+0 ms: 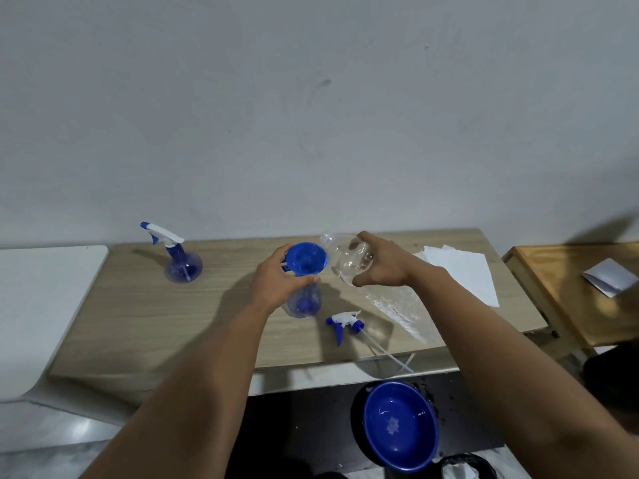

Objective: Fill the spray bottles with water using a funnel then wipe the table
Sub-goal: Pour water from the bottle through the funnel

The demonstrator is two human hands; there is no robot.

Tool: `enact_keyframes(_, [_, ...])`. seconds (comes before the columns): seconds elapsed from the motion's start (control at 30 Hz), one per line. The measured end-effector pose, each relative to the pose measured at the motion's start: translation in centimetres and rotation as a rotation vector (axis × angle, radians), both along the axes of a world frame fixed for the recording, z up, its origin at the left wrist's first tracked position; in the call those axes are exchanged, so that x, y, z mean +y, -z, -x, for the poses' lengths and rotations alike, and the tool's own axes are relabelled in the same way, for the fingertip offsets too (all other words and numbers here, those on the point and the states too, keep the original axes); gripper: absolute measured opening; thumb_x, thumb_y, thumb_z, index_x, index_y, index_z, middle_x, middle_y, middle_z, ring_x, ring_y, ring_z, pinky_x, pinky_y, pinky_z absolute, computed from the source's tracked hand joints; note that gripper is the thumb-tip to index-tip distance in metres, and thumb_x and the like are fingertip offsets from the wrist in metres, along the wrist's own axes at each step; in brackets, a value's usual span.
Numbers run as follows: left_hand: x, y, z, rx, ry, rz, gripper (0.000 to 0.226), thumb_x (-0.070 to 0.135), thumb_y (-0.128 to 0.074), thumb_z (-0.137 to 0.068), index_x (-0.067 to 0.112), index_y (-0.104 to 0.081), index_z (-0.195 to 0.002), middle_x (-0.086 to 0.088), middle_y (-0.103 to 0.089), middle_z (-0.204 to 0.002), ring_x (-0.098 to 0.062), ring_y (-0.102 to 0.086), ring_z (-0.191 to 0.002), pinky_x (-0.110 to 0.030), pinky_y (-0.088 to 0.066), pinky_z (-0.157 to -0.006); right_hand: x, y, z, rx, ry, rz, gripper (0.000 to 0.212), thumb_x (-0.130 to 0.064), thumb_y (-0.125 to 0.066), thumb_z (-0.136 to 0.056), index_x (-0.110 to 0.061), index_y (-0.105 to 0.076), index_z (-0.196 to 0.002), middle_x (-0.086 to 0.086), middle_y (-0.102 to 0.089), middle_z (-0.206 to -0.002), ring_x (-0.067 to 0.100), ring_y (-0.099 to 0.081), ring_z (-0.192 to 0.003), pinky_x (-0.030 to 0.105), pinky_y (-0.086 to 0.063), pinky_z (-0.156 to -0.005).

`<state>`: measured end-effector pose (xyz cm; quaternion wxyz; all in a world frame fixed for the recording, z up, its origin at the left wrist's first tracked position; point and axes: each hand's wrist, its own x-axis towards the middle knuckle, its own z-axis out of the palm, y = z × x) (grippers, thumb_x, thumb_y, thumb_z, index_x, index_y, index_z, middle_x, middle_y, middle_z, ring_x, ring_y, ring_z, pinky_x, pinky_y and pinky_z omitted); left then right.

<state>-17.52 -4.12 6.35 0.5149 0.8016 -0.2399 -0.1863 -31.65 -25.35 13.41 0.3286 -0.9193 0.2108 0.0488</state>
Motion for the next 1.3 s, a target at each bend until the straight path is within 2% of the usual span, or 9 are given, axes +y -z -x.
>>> enact_keyframes(0.13, [0.2, 0.0, 0.1, -0.006, -0.005, -0.032, 0.093, 0.05, -0.095, -0.05, 0.04, -0.052, -0.132, 0.017, -0.065, -0.115, -0.007, -0.063, -0.107, -0.028, -0.052, -0.093, -0.7, 1.1, 1.5, -0.252, 0.165, -0.159, 0.061, -0.019, -0.089, -0.07, -0.037, -0.057, -0.118, 0.002, -0.069, -0.099, 0.019, -0.069, -0.076, 0.036, -0.059, -0.079])
enact_keyframes(0.27, [0.5, 0.6, 0.0, 0.028, 0.014, -0.074, 0.11, 0.051, -0.096, -0.049, 0.037, -0.043, -0.144, 0.017, -0.059, -0.125, -0.006, -0.059, -0.111, -0.03, -0.051, -0.093, -2.2, 0.9, 1.5, -0.499, 0.329, -0.263, 0.063, -0.018, -0.089, -0.069, -0.038, -0.057, -0.12, 0.012, -0.071, -0.105, 0.026, -0.075, -0.084, 0.042, -0.062, -0.081])
enact_keyframes(0.43, [0.3, 2.4, -0.2, 0.11, 0.05, -0.141, 0.09, 0.043, -0.097, -0.053, 0.033, -0.054, -0.132, 0.013, -0.06, -0.128, -0.011, -0.056, -0.118, -0.029, -0.05, -0.089, -3.6, 0.7, -1.0, -0.633, 0.43, -0.292, 0.07, -0.018, -0.09, -0.074, -0.033, -0.051, -0.13, 0.005, -0.071, -0.112, 0.022, -0.073, -0.1, 0.035, -0.062, -0.088])
enact_keyframes(0.57, [-0.3, 3.8, -0.3, 0.178, 0.056, -0.214, 0.08, 0.033, -0.097, -0.057, 0.019, -0.059, -0.126, 0.004, -0.064, -0.123, -0.014, -0.059, -0.117, -0.037, -0.054, -0.093, -4.4, 2.5, -3.8, -0.677, 0.507, -0.295, 0.071, -0.023, -0.091, -0.073, -0.03, -0.05, -0.13, -0.004, -0.069, -0.117, 0.015, -0.07, -0.106, 0.036, -0.06, -0.095])
enact_keyframes(0.73, [-1.2, 4.6, -0.2, 0.178, 0.095, -0.273, 0.047, 0.016, -0.089, -0.072, 0.015, -0.063, -0.111, 0.008, -0.067, -0.1, -0.01, -0.066, -0.093, -0.015, -0.048, -0.07, -4.7, 5.2, -6.4, -0.731, 0.614, -0.315, 0.073, -0.023, -0.093, -0.074, -0.031, -0.049, -0.13, -0.008, -0.066, -0.12, 0.016, -0.066, -0.114, 0.033, -0.056, -0.099])
enact_keyframes(0.93, [-1.6, 5.2, -0.1, 0.142, 0.071, -0.322, 0.031, 0.026, -0.083, -0.078, 0.02, -0.065, -0.102, 0.008, -0.069, -0.094, -0.007, -0.064, -0.079, -0.01, -0.039, -0.056, -4.3, 7.7, -6.7, -0.735, 0.664, -0.329, 0.077, -0.028, -0.096, -0.071, -0.036, -0.046, -0.129, -0.007, -0.066, -0.123, 0.01, -0.064, -0.119, 0.031, -0.053, -0.101])
enact_keyframes(1.03, [-1.6, 5.0, 0.0, 0.147, 0.072, -0.335, 0.032, 0.025, -0.083, -0.079, 0.023, -0.063, -0.104, 0.013, -0.067, -0.097, 0.004, -0.059, -0.077, -0.006, -0.038, -0.057, -4.3, 8.3, -5.8, -0.725, 0.677, -0.358, 0.082, -0.032, -0.099, -0.068, -0.039, -0.044, -0.128, -0.009, -0.064, -0.125, 0.01, -0.063, -0.122, 0.032, -0.053, -0.103])
enact_keyframes(1.2, [-1.6, 5.4, -0.2, 0.168, 0.06, -0.354, 0.037, 0.026, -0.085, -0.076, 0.019, -0.066, -0.107, 0.006, -0.072, -0.102, -0.007, -0.066, -0.085, -0.019, -0.046, -0.067, -4.5, 8.9, -4.2, -0.582, 0.617, -0.353, 0.103, -0.046, -0.099, -0.064, -0.037, -0.037, -0.146, -0.004, -0.059, -0.142, 0.014, -0.058, -0.13, 0.033, -0.05, -0.105])
enact_keyframes(1.3, [-1.7, 5.4, -0.3, 0.174, 0.06, -0.356, 0.04, 0.031, -0.086, -0.073, 0.021, -0.067, -0.107, 0.006, -0.073, -0.099, -0.012, -0.069, -0.088, -0.032, -0.055, -0.078, -3.6, 9.4, -2.7, -0.549, 0.599, -0.352, 0.105, -0.031, -0.093, -0.076, -0.031, -0.028, -0.159, -0.001, -0.055, -0.152, 0.012, -0.054, -0.133, 0.033, -0.047, -0.109])
